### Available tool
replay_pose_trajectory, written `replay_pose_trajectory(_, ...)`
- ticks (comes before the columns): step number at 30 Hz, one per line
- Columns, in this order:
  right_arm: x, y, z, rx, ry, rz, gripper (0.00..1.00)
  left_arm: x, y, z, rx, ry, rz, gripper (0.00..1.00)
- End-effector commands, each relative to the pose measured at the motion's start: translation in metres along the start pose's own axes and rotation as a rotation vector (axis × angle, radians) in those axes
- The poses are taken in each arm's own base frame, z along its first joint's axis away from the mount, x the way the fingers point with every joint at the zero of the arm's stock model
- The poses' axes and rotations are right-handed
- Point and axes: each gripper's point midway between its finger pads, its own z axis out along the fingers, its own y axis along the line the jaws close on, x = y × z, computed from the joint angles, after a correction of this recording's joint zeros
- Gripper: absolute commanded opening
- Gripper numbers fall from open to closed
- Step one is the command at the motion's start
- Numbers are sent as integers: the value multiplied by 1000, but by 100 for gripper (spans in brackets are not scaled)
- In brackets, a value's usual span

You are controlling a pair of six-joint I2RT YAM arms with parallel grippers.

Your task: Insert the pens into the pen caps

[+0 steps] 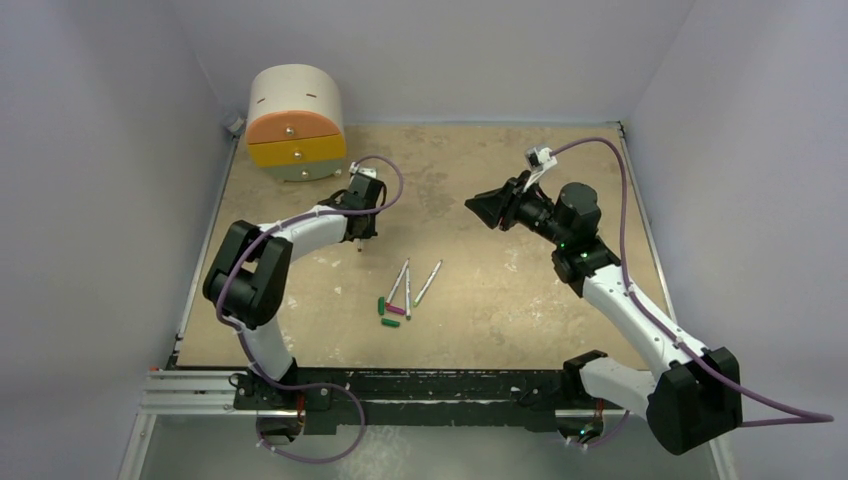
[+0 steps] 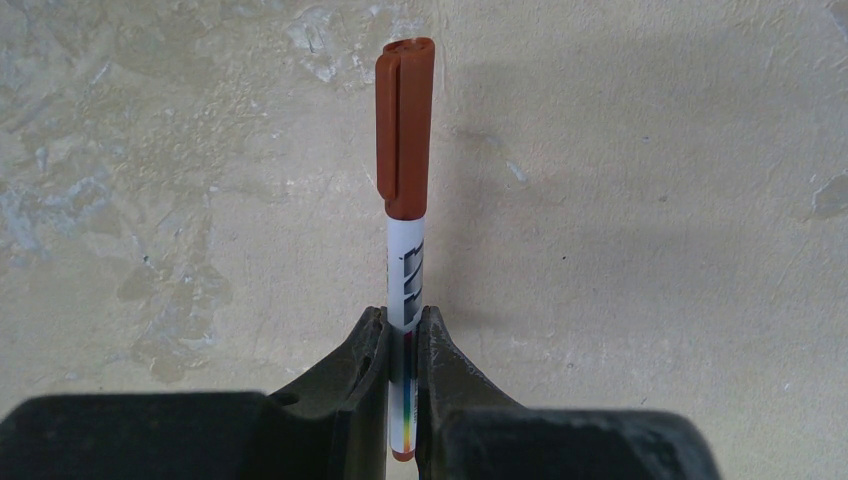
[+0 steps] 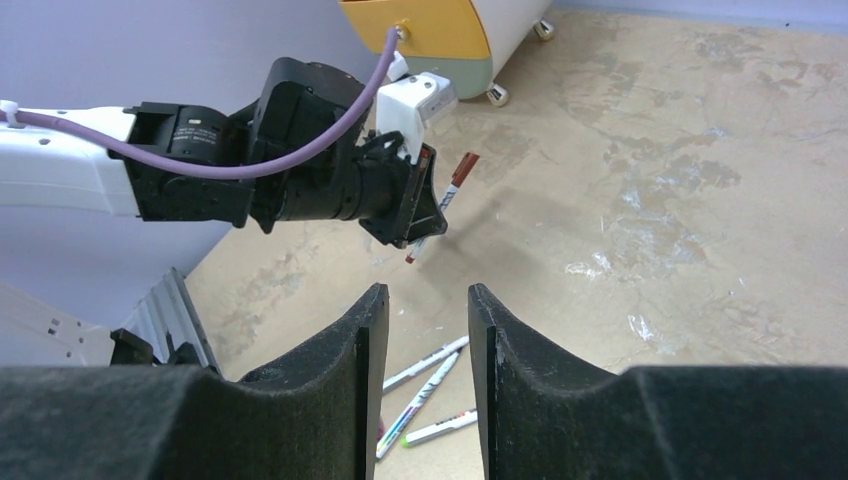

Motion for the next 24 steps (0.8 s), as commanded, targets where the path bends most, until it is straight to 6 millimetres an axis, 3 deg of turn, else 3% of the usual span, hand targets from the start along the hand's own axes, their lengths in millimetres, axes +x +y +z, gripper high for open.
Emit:
replay_pose_trajectory(1, -11, 9, 1, -46, -34, -43, 38, 0, -5, 10, 25, 2, -34, 0)
replay_pose_trajectory(3, -11, 8, 0, -44, -34, -44, 38, 3, -5, 12, 26, 12, -31, 1)
replay_pose_trajectory(6, -10, 7, 0, -38, -33, -43, 39, 6, -3, 15, 12, 24, -22, 11)
replay_pose_trajectory(17, -7, 5, 0, -32, -30, -41, 41, 3, -2, 12, 8, 20, -24, 25)
replay_pose_trajectory(20, -6, 2, 1, -20, -28, -46, 40, -4, -1, 8, 6, 2, -32, 26)
replay_pose_trajectory(24, 3, -14, 9, 36, 19, -40, 41, -38, -7, -19, 59, -97, -72, 26)
